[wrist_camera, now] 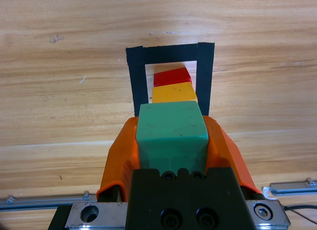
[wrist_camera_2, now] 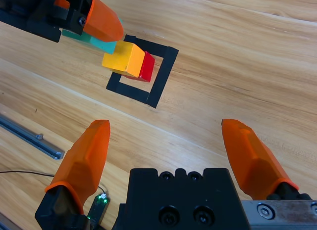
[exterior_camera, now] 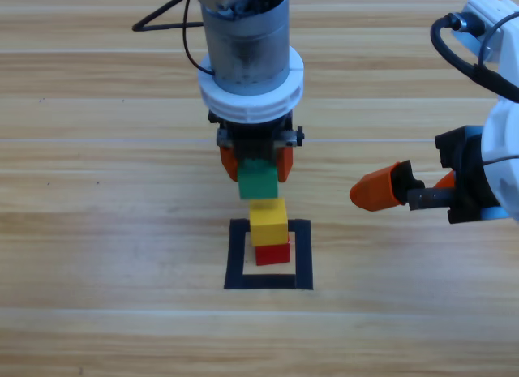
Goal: Stack the blocks in the rectangular block: red at the bottom, yellow in the middle, green on top
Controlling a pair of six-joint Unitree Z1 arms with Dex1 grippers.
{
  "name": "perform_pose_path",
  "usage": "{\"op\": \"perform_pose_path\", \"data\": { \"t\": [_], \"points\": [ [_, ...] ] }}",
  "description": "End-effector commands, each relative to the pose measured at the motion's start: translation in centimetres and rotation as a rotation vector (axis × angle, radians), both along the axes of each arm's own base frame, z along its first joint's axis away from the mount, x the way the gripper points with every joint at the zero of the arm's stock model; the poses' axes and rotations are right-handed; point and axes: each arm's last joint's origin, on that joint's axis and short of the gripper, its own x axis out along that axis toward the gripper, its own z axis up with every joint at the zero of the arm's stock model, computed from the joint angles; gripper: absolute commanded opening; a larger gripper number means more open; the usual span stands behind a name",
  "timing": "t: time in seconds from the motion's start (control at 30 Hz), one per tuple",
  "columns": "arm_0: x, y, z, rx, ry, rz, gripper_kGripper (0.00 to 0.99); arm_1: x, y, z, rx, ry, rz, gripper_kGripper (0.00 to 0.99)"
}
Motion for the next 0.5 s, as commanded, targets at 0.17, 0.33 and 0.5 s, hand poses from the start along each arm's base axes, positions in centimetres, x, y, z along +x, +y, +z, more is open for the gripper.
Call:
{"op": "perform_pose_path", "data": {
  "t": [0.17,0.33,0.5],
  "points": [
    [-0.23,-1.61,-2.39,0.036,0.037,-0.040,0.000,0.13,-1.27,-0.01,0.015,0.002,-0.031,0.990],
    [-0.58,-1.86,-2.49,0.040,0.039,-0.044,0.000,0.18,-1.17,-0.09,0.013,0.005,-0.030,0.990],
    [-1.18,-1.93,-2.37,0.041,0.044,-0.012,0.000,0.19,-1.15,-0.13,0.011,0.006,-0.030,0.990]
  ]
}}
